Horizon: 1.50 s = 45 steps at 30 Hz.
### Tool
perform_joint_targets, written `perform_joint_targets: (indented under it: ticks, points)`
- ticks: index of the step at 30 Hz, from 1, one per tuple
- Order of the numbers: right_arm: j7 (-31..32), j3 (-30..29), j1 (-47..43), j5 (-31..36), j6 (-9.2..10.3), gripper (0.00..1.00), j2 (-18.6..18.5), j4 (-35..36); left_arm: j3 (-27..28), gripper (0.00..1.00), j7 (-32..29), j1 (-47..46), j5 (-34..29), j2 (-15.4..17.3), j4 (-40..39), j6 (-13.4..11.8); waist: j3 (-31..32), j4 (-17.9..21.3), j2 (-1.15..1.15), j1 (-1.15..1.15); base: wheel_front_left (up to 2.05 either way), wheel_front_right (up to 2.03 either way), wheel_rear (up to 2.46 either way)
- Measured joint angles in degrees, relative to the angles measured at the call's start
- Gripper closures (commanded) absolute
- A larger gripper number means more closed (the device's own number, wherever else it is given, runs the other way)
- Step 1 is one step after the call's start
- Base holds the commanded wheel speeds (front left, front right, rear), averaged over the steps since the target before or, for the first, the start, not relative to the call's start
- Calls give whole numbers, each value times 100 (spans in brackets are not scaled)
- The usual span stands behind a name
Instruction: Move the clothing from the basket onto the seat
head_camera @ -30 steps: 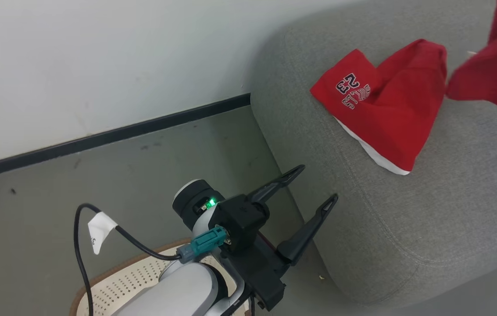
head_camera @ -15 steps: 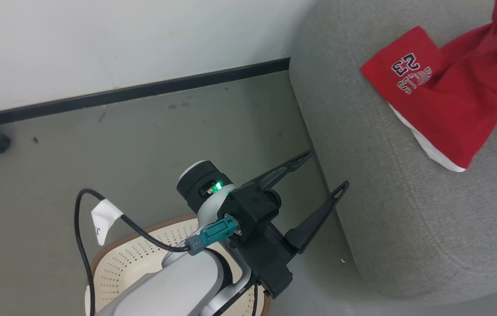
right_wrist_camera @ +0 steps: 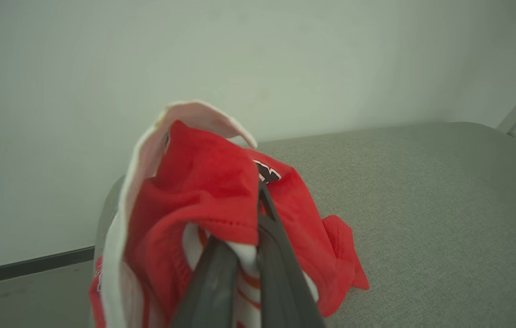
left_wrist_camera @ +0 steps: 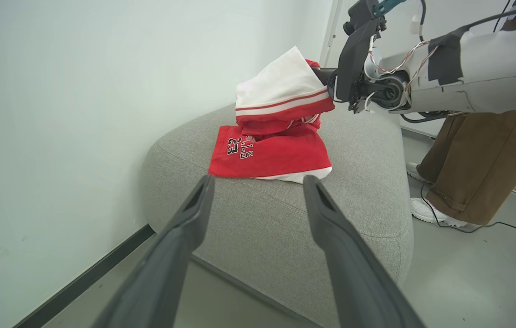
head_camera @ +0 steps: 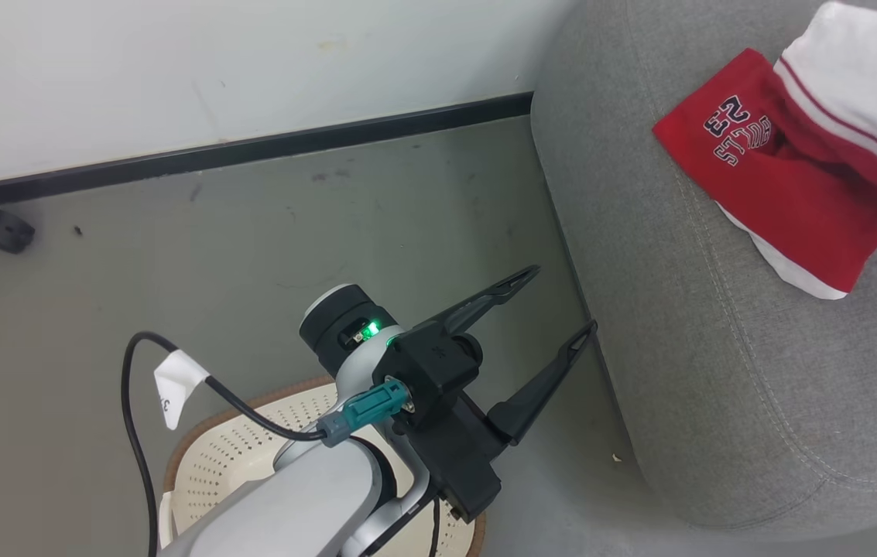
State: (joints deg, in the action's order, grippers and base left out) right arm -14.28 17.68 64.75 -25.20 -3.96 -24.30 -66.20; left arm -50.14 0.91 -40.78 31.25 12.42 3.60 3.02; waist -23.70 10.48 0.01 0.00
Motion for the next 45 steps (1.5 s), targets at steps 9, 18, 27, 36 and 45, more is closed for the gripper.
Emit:
perform_joint_targets:
  ticks: [9, 18, 27, 36, 45]
  points:
    - [-2, 107, -176, 2, -162, 0, 118, -121, 105, 0, 130, 48, 14, 27, 112, -43, 137, 127, -1, 0, 0, 0, 0]
    - [-2, 241, -520, 54, -260, 0, 301, 82, 256, 0, 280, 275, 85, 99, 211, -156, 328, 332, -1, 0, 0, 0, 0]
    - [-26, 354, -1060, 113, -294, 0, 374, 500, 376, 0, 426, 608, 136, 231, 255, -308, 539, 611, -1, 0, 0, 0, 0]
    - [-25, 363, -1661, 164, -310, 0, 352, 935, 503, 0, 505, 771, 202, 332, 249, -409, 686, 866, 0, 0, 0, 0, 0]
    - [-26, 279, -2023, 259, -310, 0, 215, 1572, 697, 0, 687, 925, 409, 280, 389, -510, 918, 935, -1, -1, 0, 0, 0]
